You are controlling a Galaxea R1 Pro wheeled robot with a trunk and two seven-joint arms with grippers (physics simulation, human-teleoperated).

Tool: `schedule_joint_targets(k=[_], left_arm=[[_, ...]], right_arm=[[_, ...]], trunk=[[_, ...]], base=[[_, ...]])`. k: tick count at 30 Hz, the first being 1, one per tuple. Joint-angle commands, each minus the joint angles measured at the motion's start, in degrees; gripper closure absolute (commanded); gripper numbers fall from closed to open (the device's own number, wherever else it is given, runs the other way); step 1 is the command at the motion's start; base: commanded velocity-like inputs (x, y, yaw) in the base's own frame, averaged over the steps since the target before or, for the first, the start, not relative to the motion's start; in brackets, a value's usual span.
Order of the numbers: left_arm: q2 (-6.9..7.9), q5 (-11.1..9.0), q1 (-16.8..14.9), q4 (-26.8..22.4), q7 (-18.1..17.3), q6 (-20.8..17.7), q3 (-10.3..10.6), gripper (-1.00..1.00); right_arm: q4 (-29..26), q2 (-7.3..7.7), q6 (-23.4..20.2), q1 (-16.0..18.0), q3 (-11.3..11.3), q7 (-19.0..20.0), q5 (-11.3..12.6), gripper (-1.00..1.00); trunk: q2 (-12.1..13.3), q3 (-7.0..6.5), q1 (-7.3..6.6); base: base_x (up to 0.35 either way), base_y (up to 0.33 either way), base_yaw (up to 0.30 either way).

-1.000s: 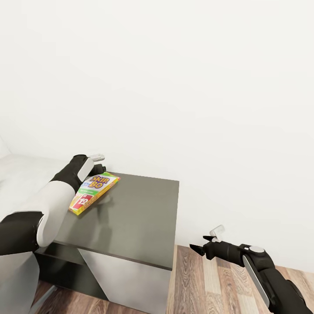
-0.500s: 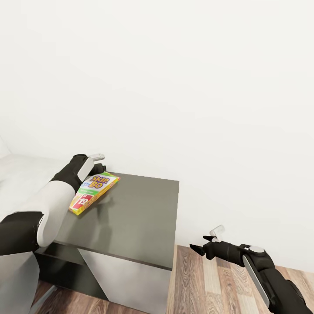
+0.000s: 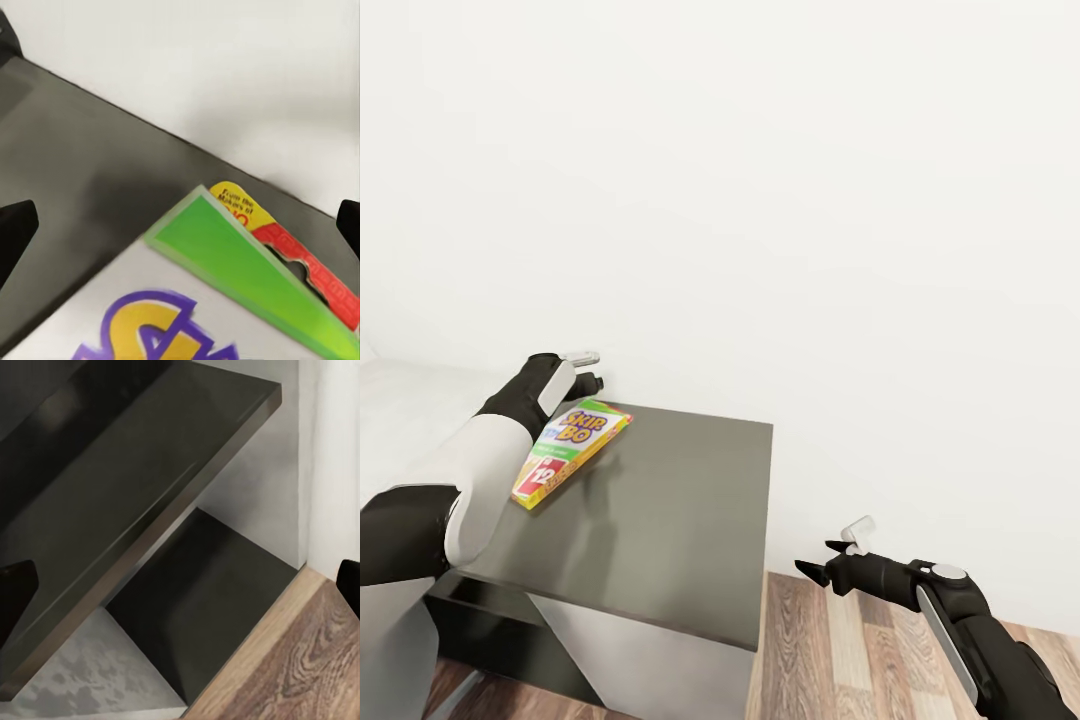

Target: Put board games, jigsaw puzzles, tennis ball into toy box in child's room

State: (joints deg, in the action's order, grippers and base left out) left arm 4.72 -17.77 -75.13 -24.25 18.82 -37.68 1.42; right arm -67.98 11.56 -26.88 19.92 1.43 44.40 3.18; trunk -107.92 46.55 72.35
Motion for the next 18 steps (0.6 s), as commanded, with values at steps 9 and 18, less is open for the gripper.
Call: schedule_joint_targets(k=[9, 18], left_arm=[[0.0, -0.6, 0.0, -0.09, 0.43, -0.05, 0.21, -1.0], [-0.04, -0.68, 0.06, 0.22, 0.22, -0.23, 0.21, -1.0]], right_arm=[[-0.05, 0.04, -0.46, 0.03, 0.07, -0.02, 0.31, -1.0], [-0.05, 0.11, -0.46, 0.03, 0.07, -0.01, 0.34, -1.0]], trunk=[[-0.02, 0.05, 0.0], [-0.02, 0.05, 0.0]], base=[[0.012, 0.0, 0.0], [0.0, 0.0, 0.0]])
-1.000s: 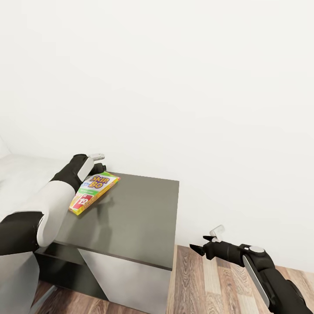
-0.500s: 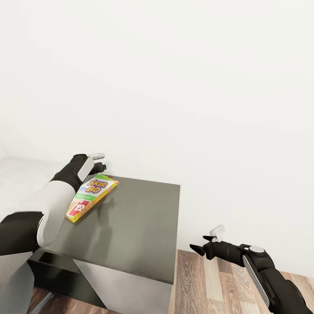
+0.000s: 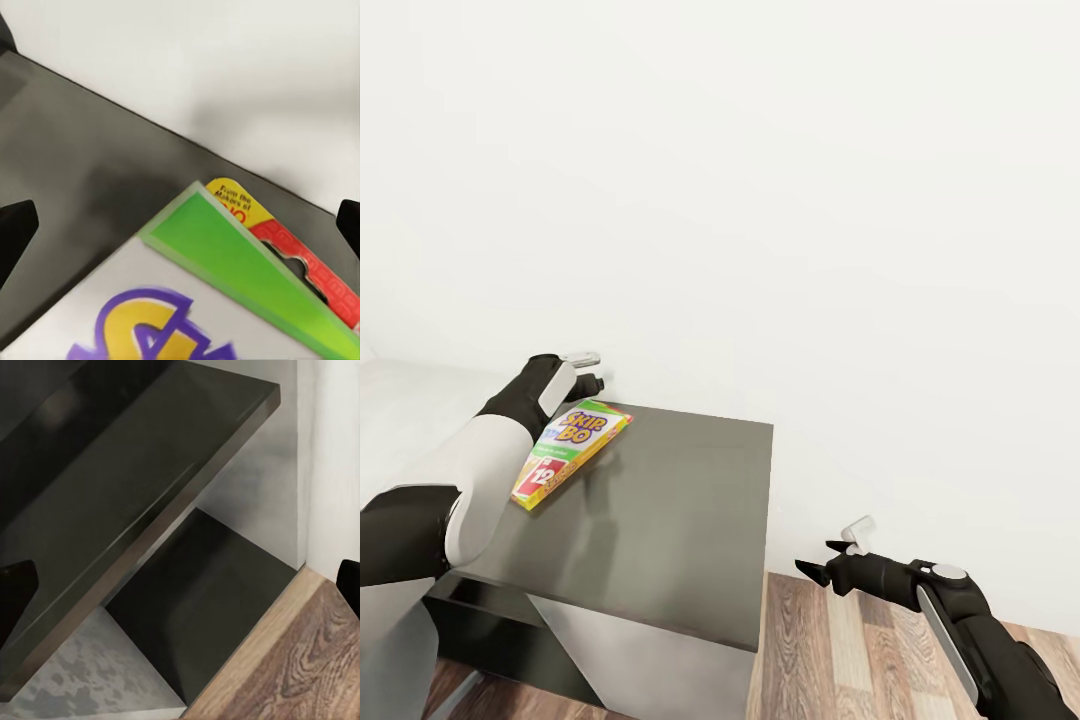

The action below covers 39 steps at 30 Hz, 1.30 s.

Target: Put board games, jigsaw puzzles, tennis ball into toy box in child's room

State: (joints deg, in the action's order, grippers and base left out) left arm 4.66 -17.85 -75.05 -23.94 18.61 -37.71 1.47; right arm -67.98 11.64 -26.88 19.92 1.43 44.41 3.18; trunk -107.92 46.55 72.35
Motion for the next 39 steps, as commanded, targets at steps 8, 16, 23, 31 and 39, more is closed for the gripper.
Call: schedule_joint_targets(k=[8, 16, 23, 31, 39], left_arm=[[0.01, -0.69, -0.01, 0.11, 0.53, -0.82, -0.01, -1.0], [0.0, -0.69, -0.01, 0.12, 0.48, -1.89, -0.12, -1.0], [0.0, -0.7, -0.01, 0.12, 0.52, -2.79, -0.15, -1.0], [0.07, -0.75, -0.01, 0.12, 0.47, -4.4, -0.17, -1.0], [0.15, -0.78, -0.08, 0.12, 0.56, -7.31, -0.19, -1.0]], right_arm=[[-0.05, 0.05, -0.45, 0.03, 0.07, 0.03, 0.34, -1.0], [-0.05, 0.05, -0.45, 0.03, 0.07, 0.01, 0.34, -1.0], [-0.05, -0.01, -0.45, 0.03, 0.07, -0.02, 0.34, -1.0], [-0.05, -0.03, -0.45, 0.03, 0.07, -0.03, 0.26, -1.0], [-0.05, -0.03, -0.45, 0.03, 0.13, -0.03, 0.26, -1.0]], trunk=[[-0.03, 0.05, -0.01], [-0.03, 0.05, -0.01], [-0.03, 0.05, -0.01], [-0.03, 0.05, -0.01], [-0.03, 0.05, -0.01]], base=[[0.0, 0.0, 0.0], [0.0, 0.0, 0.0], [0.0, 0.0, 0.0], [0.0, 0.0, 0.0], [0.0, 0.0, 0.0]])
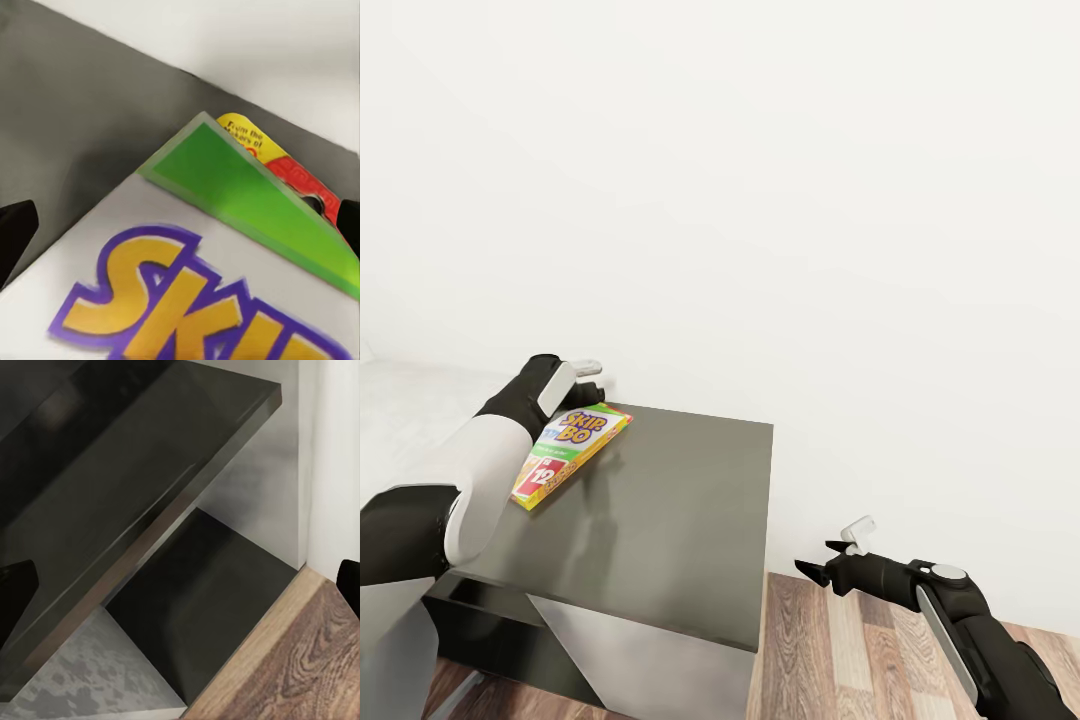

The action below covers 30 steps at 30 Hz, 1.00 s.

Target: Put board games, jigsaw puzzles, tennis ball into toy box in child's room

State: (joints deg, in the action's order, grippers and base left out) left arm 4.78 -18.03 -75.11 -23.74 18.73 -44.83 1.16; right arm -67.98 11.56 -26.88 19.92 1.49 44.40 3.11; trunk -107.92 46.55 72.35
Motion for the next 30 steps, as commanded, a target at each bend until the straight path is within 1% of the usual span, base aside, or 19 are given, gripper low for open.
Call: schedule_joint_targets(k=[1, 9, 30], left_arm=[[0.03, -0.6, -0.02, -0.08, 0.46, -0.35, 0.13, -1.0], [0.11, -0.56, -0.04, -0.01, 0.58, -0.92, 0.16, -1.0], [-0.11, -0.44, -0.04, -0.31, 0.27, -0.29, 0.15, -1.0]], right_arm=[[-0.05, 0.04, -0.45, 0.03, 0.07, -0.02, 0.34, -1.0], [-0.05, 0.04, -0.45, 0.03, 0.09, -0.02, 0.38, -1.0], [-0.05, -0.22, -0.47, 0.03, 0.09, -0.02, 0.32, -1.0]], trunk=[[-0.02, 0.05, -0.01], [-0.02, 0.05, -0.01], [-0.02, 0.05, -0.01]], base=[[0.0, 0.0, 0.0], [0.0, 0.0, 0.0], [0.0, 0.0, 0.0]])
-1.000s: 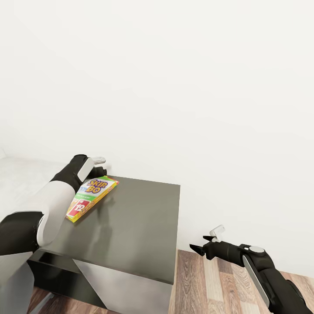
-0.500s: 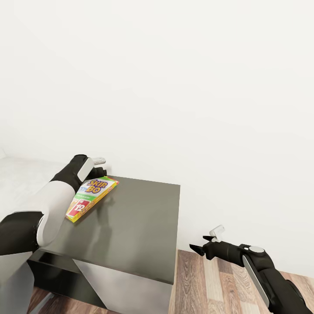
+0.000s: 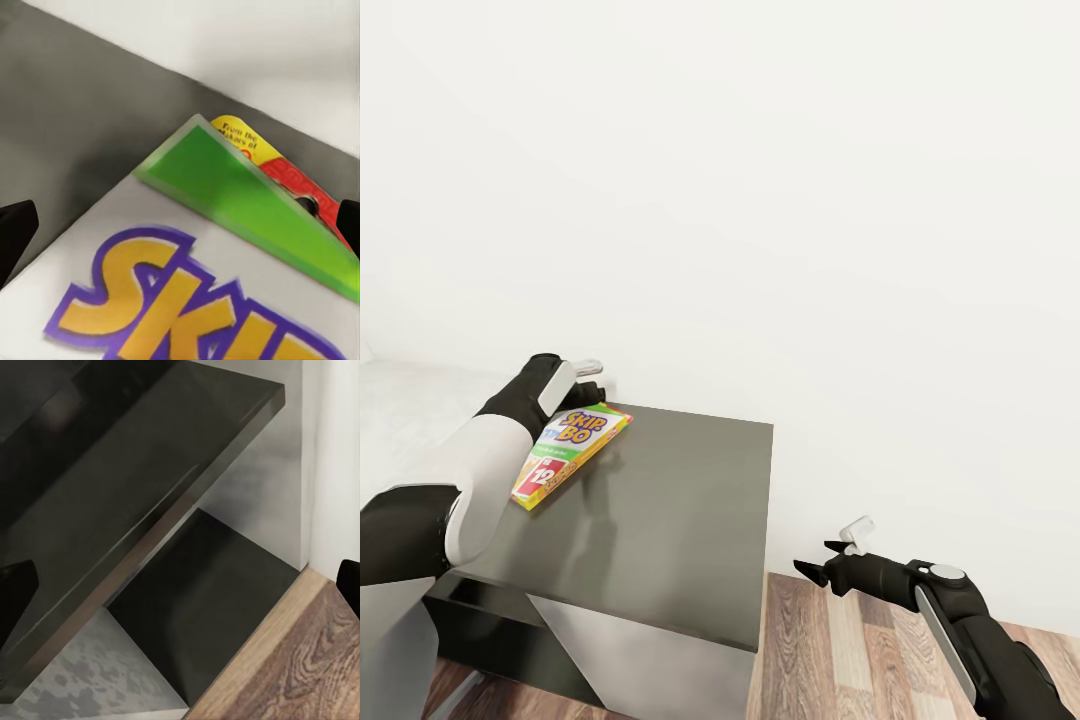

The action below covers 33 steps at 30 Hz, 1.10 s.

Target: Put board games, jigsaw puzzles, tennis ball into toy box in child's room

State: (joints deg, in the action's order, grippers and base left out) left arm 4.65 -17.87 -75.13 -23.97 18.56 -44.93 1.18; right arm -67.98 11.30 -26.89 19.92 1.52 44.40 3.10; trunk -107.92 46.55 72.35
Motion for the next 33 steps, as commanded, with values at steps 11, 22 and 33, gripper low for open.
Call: schedule_joint_targets(k=[11, 22, 33], left_arm=[[0.01, -0.6, -0.02, -0.11, 0.43, -0.12, 0.14, -1.0], [0.01, -0.59, -0.02, -0.11, 0.43, -0.18, 0.14, -1.0], [0.01, -0.67, -0.02, -0.04, 0.55, -0.27, 0.15, -1.0]], right_arm=[[-0.05, 0.04, -0.46, 0.03, -0.02, -0.01, 0.32, -1.0], [-0.05, 0.04, -0.45, 0.03, -0.02, -0.01, 0.32, -1.0], [-0.05, 0.04, -0.44, 0.03, 0.0, -0.01, 0.32, -1.0]], trunk=[[-0.02, 0.05, -0.01], [-0.02, 0.05, -0.01], [-0.02, 0.05, -0.01]], base=[[0.042, 0.007, 0.0], [0.041, 0.008, 0.0], [0.024, 0.0, 0.0]])
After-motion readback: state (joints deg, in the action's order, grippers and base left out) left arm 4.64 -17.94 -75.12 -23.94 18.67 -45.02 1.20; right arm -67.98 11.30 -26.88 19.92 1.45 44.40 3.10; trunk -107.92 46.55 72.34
